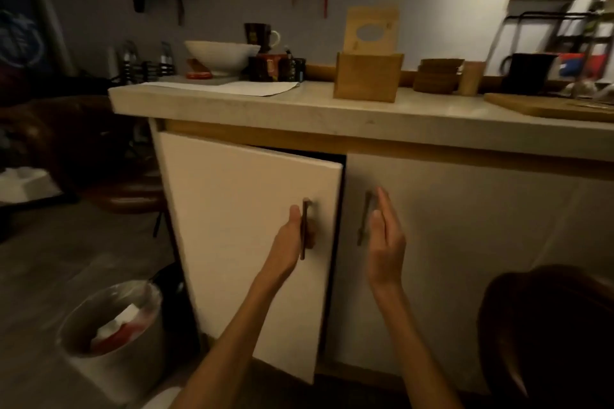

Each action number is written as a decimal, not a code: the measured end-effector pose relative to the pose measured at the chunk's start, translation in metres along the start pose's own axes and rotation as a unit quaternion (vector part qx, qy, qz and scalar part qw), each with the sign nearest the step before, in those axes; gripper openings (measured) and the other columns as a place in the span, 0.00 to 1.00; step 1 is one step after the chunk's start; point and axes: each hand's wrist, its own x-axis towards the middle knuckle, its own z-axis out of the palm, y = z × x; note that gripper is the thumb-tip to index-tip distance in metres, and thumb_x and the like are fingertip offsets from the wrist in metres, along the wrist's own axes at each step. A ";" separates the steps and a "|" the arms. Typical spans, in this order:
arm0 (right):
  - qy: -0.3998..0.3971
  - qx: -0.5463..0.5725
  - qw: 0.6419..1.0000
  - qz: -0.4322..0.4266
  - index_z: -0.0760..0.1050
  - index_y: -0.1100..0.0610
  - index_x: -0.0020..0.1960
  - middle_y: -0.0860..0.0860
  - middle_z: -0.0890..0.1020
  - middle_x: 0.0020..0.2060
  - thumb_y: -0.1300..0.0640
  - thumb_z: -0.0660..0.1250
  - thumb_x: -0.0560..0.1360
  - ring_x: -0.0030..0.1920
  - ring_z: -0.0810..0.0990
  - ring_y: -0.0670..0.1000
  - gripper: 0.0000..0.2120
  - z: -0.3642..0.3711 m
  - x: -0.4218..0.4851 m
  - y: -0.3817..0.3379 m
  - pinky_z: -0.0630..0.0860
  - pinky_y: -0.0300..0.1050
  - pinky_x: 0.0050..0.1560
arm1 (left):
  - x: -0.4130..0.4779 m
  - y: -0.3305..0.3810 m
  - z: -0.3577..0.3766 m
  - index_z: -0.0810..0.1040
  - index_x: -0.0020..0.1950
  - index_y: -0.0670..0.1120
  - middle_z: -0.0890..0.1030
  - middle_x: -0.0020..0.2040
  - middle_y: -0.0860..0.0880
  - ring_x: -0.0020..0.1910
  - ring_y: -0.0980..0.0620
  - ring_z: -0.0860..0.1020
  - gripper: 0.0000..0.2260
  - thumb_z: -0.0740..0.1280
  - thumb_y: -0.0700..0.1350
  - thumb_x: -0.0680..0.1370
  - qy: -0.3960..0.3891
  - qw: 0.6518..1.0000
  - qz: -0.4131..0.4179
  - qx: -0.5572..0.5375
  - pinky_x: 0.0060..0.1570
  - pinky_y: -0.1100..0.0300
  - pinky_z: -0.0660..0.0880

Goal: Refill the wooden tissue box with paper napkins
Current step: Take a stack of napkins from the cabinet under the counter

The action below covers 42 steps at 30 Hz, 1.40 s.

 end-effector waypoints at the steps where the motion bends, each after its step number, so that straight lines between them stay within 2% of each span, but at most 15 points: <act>1: -0.072 0.063 0.994 0.055 0.61 0.51 0.75 0.41 0.65 0.73 0.47 0.52 0.80 0.71 0.63 0.34 0.25 0.007 -0.006 -0.001 0.58 0.50 0.76 | -0.022 -0.002 -0.011 0.79 0.46 0.39 0.81 0.43 0.42 0.44 0.46 0.80 0.32 0.42 0.58 0.83 0.010 1.000 0.003 0.006 0.58 0.48 0.75; 4: -0.313 0.262 0.899 0.161 0.58 0.47 0.77 0.43 0.63 0.76 0.29 0.50 0.74 0.75 0.60 0.44 0.36 0.034 -0.040 -0.013 0.49 0.58 0.77 | -0.082 -0.002 -0.064 0.79 0.52 0.39 0.83 0.46 0.43 0.48 0.45 0.83 0.35 0.39 0.61 0.81 0.021 0.999 -0.025 0.001 0.51 0.57 0.78; 6: -0.433 0.339 0.815 0.184 0.56 0.51 0.78 0.50 0.65 0.75 0.27 0.51 0.72 0.76 0.62 0.52 0.42 0.053 -0.071 -0.029 0.52 0.60 0.76 | -0.106 0.008 -0.105 0.76 0.59 0.41 0.83 0.52 0.39 0.53 0.40 0.82 0.33 0.42 0.63 0.81 0.041 0.996 -0.063 -0.038 0.48 0.54 0.81; 9: -0.522 0.371 0.743 0.193 0.54 0.49 0.78 0.48 0.64 0.76 0.27 0.49 0.73 0.75 0.62 0.50 0.40 0.078 -0.104 -0.049 0.55 0.54 0.75 | -0.123 0.042 -0.159 0.69 0.71 0.48 0.78 0.63 0.41 0.60 0.41 0.80 0.31 0.46 0.67 0.79 0.062 0.994 -0.074 -0.046 0.51 0.48 0.81; 12: -0.600 0.337 0.695 0.207 0.61 0.49 0.76 0.44 0.67 0.74 0.34 0.36 0.77 0.74 0.65 0.46 0.35 0.103 -0.103 -0.060 0.60 0.45 0.72 | -0.116 0.085 -0.197 0.72 0.68 0.49 0.79 0.63 0.41 0.58 0.44 0.81 0.25 0.52 0.64 0.81 0.066 0.989 -0.120 0.050 0.50 0.50 0.80; 14: -0.618 0.265 0.712 0.203 0.74 0.56 0.68 0.49 0.78 0.66 0.39 0.40 0.80 0.65 0.76 0.49 0.34 0.126 -0.085 -0.060 0.74 0.42 0.63 | -0.104 0.112 -0.213 0.70 0.67 0.46 0.81 0.60 0.42 0.55 0.44 0.82 0.21 0.54 0.59 0.82 0.066 0.967 -0.189 0.155 0.54 0.49 0.79; 16: -0.590 0.186 0.765 0.181 0.81 0.61 0.57 0.55 0.85 0.50 0.46 0.52 0.81 0.51 0.84 0.54 0.25 0.152 -0.058 -0.046 0.80 0.40 0.49 | -0.087 0.131 -0.229 0.70 0.63 0.43 0.82 0.50 0.46 0.48 0.47 0.82 0.16 0.57 0.53 0.83 0.063 0.935 -0.236 0.258 0.52 0.52 0.80; 19: -0.517 0.076 0.829 0.200 0.81 0.59 0.47 0.54 0.83 0.39 0.51 0.59 0.81 0.40 0.82 0.51 0.16 0.193 -0.010 -0.001 0.76 0.40 0.39 | -0.041 0.140 -0.249 0.72 0.64 0.40 0.81 0.52 0.46 0.49 0.47 0.82 0.18 0.64 0.51 0.80 0.067 0.862 -0.252 0.434 0.49 0.55 0.79; 22: -0.466 -0.018 0.851 0.243 0.80 0.65 0.47 0.55 0.82 0.37 0.54 0.61 0.81 0.35 0.79 0.51 0.16 0.222 0.037 0.050 0.72 0.42 0.35 | 0.010 0.124 -0.249 0.72 0.66 0.40 0.78 0.58 0.44 0.51 0.46 0.77 0.25 0.66 0.57 0.77 0.117 0.746 -0.223 0.617 0.49 0.53 0.74; 25: -0.469 -0.095 0.838 0.262 0.78 0.60 0.44 0.54 0.80 0.35 0.56 0.62 0.80 0.32 0.76 0.50 0.11 0.233 0.080 0.083 0.70 0.40 0.31 | 0.058 0.103 -0.245 0.76 0.61 0.42 0.80 0.56 0.43 0.52 0.43 0.79 0.25 0.68 0.60 0.75 0.186 0.694 -0.149 0.679 0.45 0.52 0.70; 28: -0.454 -0.120 0.836 0.283 0.77 0.59 0.46 0.53 0.79 0.35 0.56 0.62 0.80 0.32 0.76 0.49 0.09 0.238 0.115 0.109 0.72 0.39 0.30 | 0.107 0.091 -0.246 0.79 0.56 0.44 0.81 0.53 0.45 0.53 0.42 0.80 0.17 0.67 0.57 0.76 0.214 0.676 -0.106 0.697 0.45 0.53 0.68; 32: -0.427 -0.087 0.831 0.346 0.76 0.61 0.46 0.54 0.79 0.37 0.55 0.61 0.81 0.34 0.77 0.50 0.11 0.260 0.145 0.131 0.74 0.41 0.36 | 0.149 0.079 -0.247 0.78 0.59 0.45 0.81 0.56 0.45 0.57 0.42 0.79 0.13 0.64 0.51 0.79 0.222 0.649 -0.097 0.721 0.48 0.54 0.68; 37: -0.408 -0.013 0.784 0.467 0.73 0.61 0.45 0.57 0.76 0.41 0.52 0.64 0.79 0.39 0.76 0.52 0.12 0.314 0.144 0.146 0.76 0.44 0.41 | 0.152 0.072 -0.262 0.75 0.63 0.42 0.79 0.59 0.42 0.59 0.40 0.78 0.16 0.65 0.50 0.79 0.238 0.626 -0.096 0.736 0.50 0.52 0.70; 40: -0.383 0.011 0.755 0.533 0.74 0.63 0.53 0.60 0.77 0.50 0.54 0.68 0.77 0.48 0.79 0.56 0.12 0.343 0.141 0.155 0.79 0.48 0.50 | 0.152 0.071 -0.259 0.75 0.63 0.42 0.79 0.60 0.43 0.59 0.41 0.78 0.14 0.64 0.45 0.78 0.249 0.615 -0.099 0.742 0.49 0.52 0.70; 42: -0.372 0.000 0.725 0.579 0.71 0.63 0.64 0.61 0.76 0.60 0.54 0.69 0.76 0.60 0.77 0.59 0.21 0.356 0.143 0.162 0.77 0.48 0.59 | 0.154 0.068 -0.255 0.75 0.63 0.42 0.80 0.59 0.43 0.58 0.41 0.78 0.14 0.65 0.44 0.78 0.257 0.606 -0.106 0.745 0.46 0.52 0.70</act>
